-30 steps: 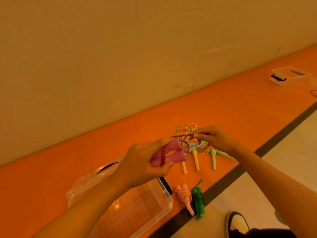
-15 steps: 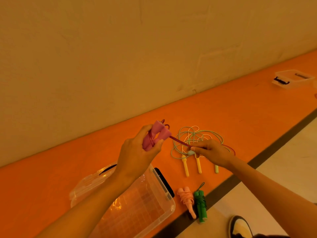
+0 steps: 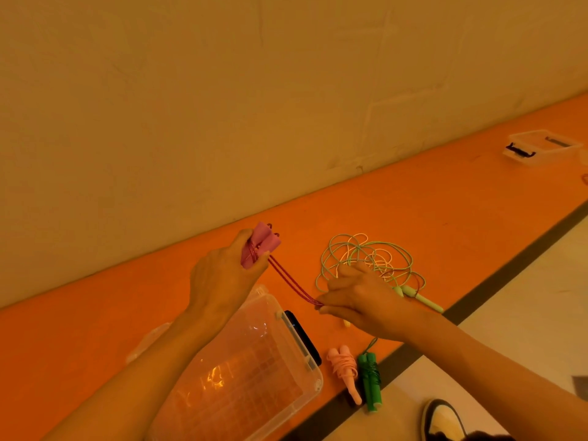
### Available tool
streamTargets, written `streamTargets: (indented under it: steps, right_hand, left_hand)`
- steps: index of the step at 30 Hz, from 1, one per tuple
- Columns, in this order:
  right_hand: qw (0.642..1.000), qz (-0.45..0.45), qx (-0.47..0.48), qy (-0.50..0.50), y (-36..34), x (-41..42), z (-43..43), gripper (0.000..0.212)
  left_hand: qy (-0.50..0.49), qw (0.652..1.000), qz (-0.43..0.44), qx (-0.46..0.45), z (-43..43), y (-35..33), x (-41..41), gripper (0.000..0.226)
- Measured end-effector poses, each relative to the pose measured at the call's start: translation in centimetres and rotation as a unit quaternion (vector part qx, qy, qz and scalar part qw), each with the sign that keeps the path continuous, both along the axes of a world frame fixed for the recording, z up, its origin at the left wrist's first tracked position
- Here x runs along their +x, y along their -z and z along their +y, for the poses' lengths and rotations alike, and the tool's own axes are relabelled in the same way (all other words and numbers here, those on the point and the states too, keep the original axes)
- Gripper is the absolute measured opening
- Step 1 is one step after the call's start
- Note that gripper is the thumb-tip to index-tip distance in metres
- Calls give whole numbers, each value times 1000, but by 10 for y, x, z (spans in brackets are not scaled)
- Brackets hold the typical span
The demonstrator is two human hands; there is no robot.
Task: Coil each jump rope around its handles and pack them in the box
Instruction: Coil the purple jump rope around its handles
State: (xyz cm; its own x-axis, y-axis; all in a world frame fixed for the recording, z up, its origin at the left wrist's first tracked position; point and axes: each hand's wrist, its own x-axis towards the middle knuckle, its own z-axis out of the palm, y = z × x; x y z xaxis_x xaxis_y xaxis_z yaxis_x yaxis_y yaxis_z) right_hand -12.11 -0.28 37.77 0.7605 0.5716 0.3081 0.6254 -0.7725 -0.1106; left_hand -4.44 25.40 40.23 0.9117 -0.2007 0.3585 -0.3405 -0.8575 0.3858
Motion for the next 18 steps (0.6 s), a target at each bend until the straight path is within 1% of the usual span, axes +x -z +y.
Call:
streamTargets:
  steps: [3,7,8,13,14,15,17,18]
  right_hand:
    - [999,-42,9,-9,-13,-2,-2,34]
    - [997,-83,7,-7,-31,-3,-2,32]
    - [996,-92,9,-6,-36,-2,-2,33]
    - [993,-115,35,9,-54,2,-4,33]
    - [992,-117,44,13,-56,3,-5,34]
    - [991,-120,56,17,-58,4,-6,33]
    - [989,-121,77,25,-63,6,-8,32]
    - [989,-118,82,29,-65,6,-8,32]
  left_hand:
    - [-6,999,-14,50,4,4,5,44]
    - [17,995,-32,93,-3,4,1,59]
    - [23,994,-30,100,-6,4,-1,62]
    - [53,982,5,180,-19,19,-8,60]
    - [63,980,7,188,-22,20,-10,64]
    - [73,978,3,195,-24,18,-14,73]
    - [95,974,3,204,-28,15,-21,100]
    - [105,972,12,211,-31,15,-23,110]
